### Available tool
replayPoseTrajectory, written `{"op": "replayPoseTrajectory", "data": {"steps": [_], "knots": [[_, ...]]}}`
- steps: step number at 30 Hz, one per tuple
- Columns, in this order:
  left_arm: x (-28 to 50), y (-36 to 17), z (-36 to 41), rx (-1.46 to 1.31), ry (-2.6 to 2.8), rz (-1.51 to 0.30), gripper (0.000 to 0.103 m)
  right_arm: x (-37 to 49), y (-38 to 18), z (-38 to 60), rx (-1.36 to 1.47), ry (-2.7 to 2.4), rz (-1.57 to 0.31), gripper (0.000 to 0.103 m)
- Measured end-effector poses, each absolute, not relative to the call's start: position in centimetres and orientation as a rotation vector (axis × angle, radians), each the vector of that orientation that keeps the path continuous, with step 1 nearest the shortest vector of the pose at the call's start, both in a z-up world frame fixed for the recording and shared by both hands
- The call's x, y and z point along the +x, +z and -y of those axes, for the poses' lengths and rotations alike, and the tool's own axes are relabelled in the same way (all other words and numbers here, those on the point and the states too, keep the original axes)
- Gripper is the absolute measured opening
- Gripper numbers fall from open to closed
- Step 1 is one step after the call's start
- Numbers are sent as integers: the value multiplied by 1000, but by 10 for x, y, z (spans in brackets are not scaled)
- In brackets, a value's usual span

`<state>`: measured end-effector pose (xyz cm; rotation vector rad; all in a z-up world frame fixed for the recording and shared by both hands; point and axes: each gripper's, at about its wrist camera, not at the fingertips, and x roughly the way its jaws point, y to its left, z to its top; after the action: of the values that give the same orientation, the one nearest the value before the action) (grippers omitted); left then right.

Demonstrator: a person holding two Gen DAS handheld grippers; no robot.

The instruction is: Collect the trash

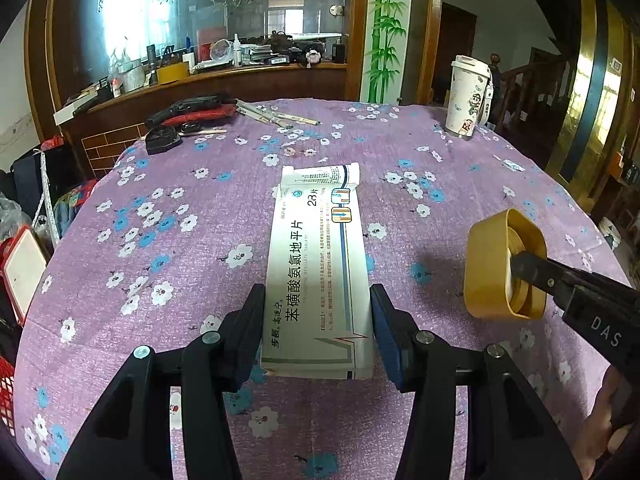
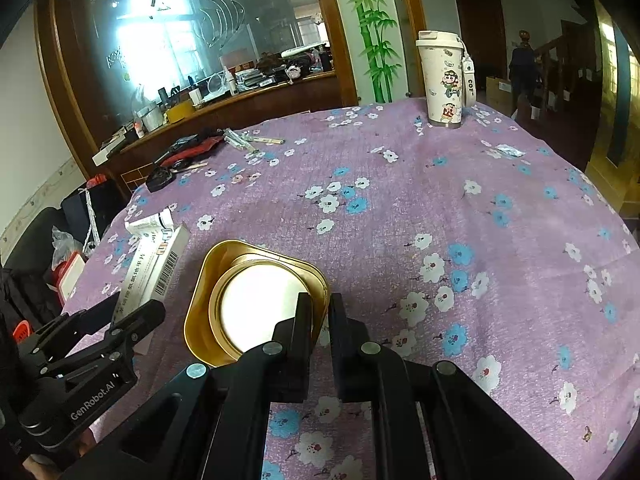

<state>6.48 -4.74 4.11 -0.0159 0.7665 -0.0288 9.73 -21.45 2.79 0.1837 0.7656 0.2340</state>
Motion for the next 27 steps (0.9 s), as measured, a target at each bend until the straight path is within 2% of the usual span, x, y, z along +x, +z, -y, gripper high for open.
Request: {"op": "replayPoseTrajectory", "data": {"steps": [27], "knots": [[65,38,45,-9,-11,-762,50,95,33,218,207,231,-758,9]]}}
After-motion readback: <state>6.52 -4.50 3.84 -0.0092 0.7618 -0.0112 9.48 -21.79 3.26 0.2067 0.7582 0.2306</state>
